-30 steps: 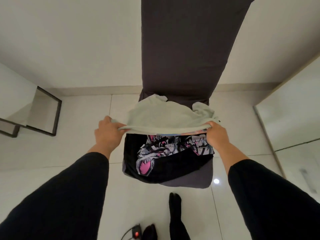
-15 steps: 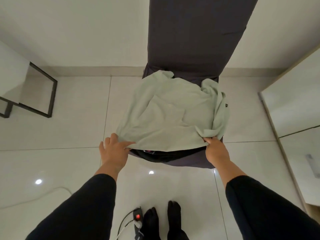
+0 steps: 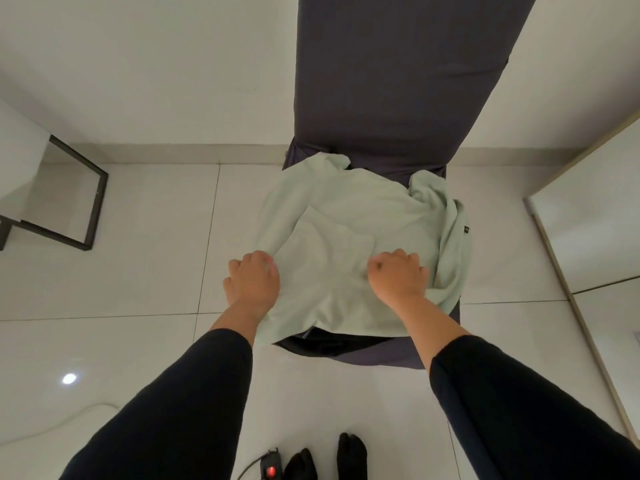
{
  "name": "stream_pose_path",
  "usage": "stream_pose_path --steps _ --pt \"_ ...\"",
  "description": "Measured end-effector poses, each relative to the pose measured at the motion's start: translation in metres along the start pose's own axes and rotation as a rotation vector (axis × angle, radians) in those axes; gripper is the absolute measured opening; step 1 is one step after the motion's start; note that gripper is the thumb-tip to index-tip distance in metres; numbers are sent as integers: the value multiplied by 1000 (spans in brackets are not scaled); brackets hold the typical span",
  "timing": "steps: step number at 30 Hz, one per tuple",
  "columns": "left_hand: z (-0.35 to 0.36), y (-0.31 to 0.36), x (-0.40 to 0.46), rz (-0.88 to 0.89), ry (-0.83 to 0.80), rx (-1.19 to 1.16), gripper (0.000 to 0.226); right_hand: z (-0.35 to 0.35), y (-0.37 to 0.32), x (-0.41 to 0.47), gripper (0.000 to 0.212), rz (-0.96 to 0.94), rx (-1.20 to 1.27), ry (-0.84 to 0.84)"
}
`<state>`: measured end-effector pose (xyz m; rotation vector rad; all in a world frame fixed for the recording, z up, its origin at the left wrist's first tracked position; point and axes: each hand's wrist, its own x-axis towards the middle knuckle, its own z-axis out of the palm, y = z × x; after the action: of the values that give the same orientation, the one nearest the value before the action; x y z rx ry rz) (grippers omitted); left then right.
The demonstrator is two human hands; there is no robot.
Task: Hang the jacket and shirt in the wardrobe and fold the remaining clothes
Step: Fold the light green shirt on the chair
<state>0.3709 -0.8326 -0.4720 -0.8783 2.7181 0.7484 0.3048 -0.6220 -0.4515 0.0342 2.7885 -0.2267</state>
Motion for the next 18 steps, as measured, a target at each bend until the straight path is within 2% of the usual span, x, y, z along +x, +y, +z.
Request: stream_pose_path --steps 2,4,8,11,14,18 --pt "3 16 19 11 -25 -32 32 0 -14 19 55 102 80 -128" --pt "8 28 39 2 -62 -43 36 6 -21 36 58 214 188 -183" --pt "21 44 68 -13 -122 -30 38 16 -21 64 35 288 419 -213" --pt "28 57 77 -53 -134 -74 34 16 -19 73 39 310 656 -199" --pt "33 64 84 -89 -106 -136 35 16 -14 80 37 301 745 -191" --pt "28 57 88 -109 39 -437 33 13 -18 90 21 287 949 -52"
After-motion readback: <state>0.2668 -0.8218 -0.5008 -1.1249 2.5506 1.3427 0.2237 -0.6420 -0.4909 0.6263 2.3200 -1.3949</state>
